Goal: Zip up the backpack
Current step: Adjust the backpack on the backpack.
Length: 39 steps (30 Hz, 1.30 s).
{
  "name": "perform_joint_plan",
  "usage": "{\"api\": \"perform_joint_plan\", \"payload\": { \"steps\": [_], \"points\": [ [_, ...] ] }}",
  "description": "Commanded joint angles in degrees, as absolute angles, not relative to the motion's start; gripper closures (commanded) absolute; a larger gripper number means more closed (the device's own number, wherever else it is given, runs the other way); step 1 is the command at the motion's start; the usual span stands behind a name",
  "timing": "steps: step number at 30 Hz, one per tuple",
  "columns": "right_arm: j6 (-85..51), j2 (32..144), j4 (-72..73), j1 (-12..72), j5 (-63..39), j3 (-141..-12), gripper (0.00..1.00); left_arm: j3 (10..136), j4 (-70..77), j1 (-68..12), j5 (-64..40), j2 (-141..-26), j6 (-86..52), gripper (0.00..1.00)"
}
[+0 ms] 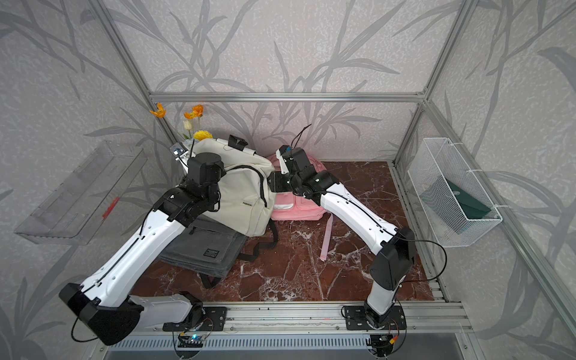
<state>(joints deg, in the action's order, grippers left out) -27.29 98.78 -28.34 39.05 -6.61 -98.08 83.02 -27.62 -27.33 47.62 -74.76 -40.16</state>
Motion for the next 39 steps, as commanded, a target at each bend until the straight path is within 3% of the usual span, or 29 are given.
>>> {"api": "perform_joint_plan", "payload": {
  "steps": [1, 6, 14, 21, 23, 25, 31, 34, 39],
  "points": [
    [-22.6, 92.1, -22.6, 38.2, -1.4, -90.6, 0.37, 84.3, -30.9, -26.2, 44.1, -77.1, -41.3, 1.0],
    [-16.5, 78.3, -2.3, 38.2, -4.4, -68.9, 0.19, 86.6, -29.5, -25.5, 42.2, -80.7, -41.0, 1.0],
    [-19.1, 85.0, 20.8, 41.7, -11.1, -55.8, 0.19, 86.3, -28.5, -25.4, 41.7, -80.0, -41.2, 1.0],
    [-19.5, 95.0, 31.9, 44.9, -8.8, -57.3, 0.19, 86.4, -29.3, -25.3, 41.5, -79.7, -41.0, 1.0],
    [-20.0, 96.8, 34.0, 45.3, -7.7, -57.9, 0.24, 86.0, -29.3, -25.3, 41.2, -79.1, -41.1, 1.0],
    [-20.6, 97.5, 36.0, 45.4, -7.1, -58.0, 0.34, 85.4, -29.2, -25.3, 40.6, -78.0, -41.6, 1.0],
    [-24.9, 91.0, 29.6, 46.7, -8.3, -58.4, 0.84, 85.3, -30.4, -25.3, 38.7, -72.7, -42.5, 1.0],
    [-28.9, 85.5, 20.8, 47.9, -11.8, -59.9, 0.95, 86.0, -31.0, -25.4, 38.4, -69.3, -41.8, 1.0],
    [-33.1, 75.5, 8.7, 49.6, -15.9, -61.8, 1.0, 88.9, -32.3, -25.4, 35.5, -66.4, -40.8, 1.0]
  ]
}}
